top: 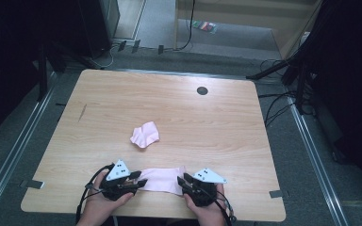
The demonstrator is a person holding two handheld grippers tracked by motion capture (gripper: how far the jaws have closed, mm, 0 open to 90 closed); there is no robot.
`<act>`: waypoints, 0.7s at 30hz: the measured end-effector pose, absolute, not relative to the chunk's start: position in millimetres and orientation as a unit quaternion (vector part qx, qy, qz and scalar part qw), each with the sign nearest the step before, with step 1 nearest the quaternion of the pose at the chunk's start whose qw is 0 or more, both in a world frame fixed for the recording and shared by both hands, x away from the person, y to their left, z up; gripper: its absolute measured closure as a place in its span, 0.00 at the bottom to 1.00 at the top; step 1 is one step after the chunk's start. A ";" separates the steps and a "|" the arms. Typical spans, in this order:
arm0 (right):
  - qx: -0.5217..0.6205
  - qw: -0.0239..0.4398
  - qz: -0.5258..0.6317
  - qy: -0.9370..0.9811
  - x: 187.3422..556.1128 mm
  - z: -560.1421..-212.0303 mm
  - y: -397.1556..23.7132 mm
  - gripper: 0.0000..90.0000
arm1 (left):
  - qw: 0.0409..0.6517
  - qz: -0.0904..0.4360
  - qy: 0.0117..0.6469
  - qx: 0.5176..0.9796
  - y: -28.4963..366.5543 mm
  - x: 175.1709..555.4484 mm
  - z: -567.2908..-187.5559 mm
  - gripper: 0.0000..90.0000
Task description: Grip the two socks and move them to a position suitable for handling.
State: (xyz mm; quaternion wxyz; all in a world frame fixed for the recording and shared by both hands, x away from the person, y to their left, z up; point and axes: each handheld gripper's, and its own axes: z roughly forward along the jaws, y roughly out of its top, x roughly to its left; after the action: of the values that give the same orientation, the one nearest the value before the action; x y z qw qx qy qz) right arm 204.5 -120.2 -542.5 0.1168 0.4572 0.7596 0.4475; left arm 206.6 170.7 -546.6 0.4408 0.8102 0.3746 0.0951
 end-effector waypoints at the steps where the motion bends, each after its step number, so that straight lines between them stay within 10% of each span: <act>1: 0.453 0.123 0.454 0.758 206.8 -537.0 -117.9 0.75 | 0.452 0.096 0.379 0.802 175.4 207.4 -544.8 0.61; 12: 0.381 0.149 0.460 0.788 260.6 -501.8 -25.3 0.70 | 0.518 0.196 0.497 0.669 251.1 227.3 -543.7 0.49; 21: 0.388 0.176 0.406 0.808 305.6 -520.4 38.1 0.59 | 0.521 0.199 0.510 0.655 259.3 231.1 -550.1 0.50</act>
State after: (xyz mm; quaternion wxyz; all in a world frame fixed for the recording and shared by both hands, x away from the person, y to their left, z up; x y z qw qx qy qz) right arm 305.6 38.1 -520.4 0.1764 0.3884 0.8080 0.4063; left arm 231.1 259.3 -550.1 0.5213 0.6550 0.5096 0.1989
